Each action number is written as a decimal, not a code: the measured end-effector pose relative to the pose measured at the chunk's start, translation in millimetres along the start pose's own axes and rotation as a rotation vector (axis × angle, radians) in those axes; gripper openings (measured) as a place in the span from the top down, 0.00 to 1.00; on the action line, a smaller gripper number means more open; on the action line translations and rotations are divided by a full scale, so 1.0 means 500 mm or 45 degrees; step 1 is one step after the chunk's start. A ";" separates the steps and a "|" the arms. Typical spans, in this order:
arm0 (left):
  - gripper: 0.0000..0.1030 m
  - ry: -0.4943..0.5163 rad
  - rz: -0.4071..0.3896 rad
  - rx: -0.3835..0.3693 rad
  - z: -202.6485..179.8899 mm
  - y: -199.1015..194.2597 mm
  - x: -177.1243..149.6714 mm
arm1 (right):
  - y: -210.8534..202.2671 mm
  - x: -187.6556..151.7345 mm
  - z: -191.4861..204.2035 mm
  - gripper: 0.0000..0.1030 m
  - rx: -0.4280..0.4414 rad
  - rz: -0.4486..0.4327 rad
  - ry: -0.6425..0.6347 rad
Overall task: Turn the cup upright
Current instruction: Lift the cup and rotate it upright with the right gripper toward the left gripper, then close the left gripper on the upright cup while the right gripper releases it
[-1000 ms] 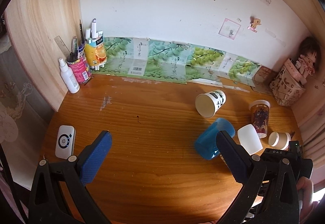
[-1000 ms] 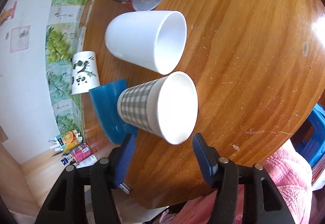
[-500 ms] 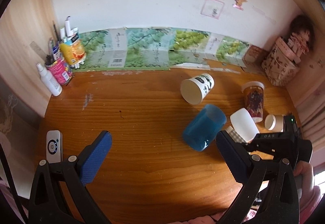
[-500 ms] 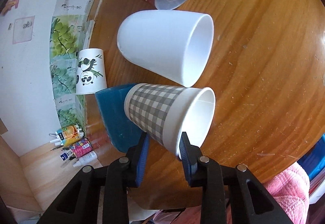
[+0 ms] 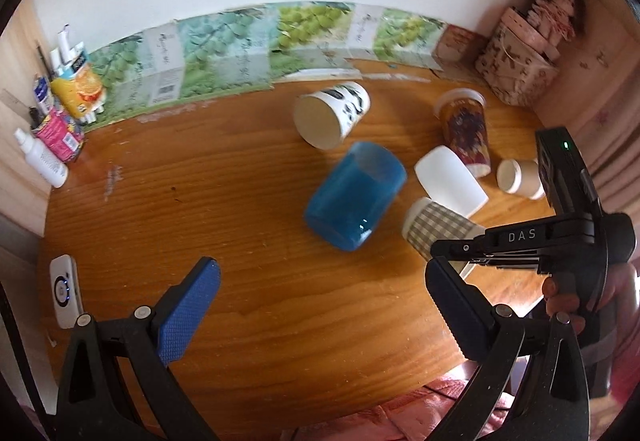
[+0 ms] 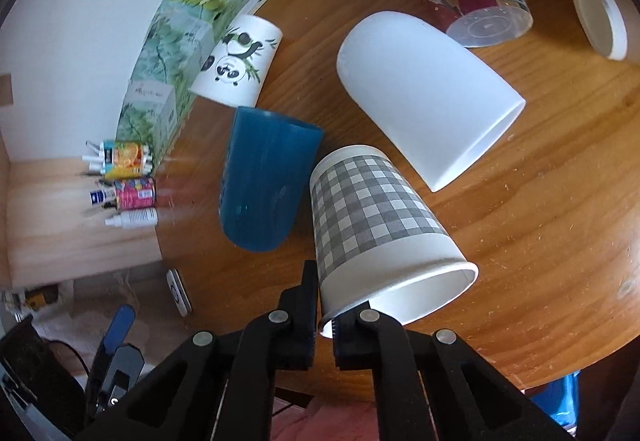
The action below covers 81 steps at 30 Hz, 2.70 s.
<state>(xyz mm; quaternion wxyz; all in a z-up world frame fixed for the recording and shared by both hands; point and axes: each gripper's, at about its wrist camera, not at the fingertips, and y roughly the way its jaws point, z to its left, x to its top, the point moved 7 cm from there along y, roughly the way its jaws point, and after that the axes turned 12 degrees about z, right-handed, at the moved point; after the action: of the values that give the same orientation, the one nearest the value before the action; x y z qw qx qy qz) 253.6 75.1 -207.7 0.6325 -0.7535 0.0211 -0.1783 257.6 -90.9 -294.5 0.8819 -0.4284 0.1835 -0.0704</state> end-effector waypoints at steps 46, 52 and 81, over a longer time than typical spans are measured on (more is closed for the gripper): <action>0.01 0.572 0.116 0.101 -0.386 0.152 -0.125 | 0.071 -0.139 -0.075 0.90 -0.143 1.789 -1.549; 0.01 0.601 0.139 0.087 -0.390 0.163 -0.126 | 0.083 -0.121 -0.086 0.45 -0.220 1.736 -1.546; 0.01 0.751 0.204 0.104 -0.416 0.188 -0.125 | -0.217 0.063 -0.222 0.26 -0.168 -0.195 -1.104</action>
<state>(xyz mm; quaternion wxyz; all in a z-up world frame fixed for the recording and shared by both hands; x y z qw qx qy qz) 151.6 -124.3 -284.8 0.6410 -0.6390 0.2559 -0.3396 247.7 -248.3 -280.7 0.8405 -0.4859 -0.2316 0.0624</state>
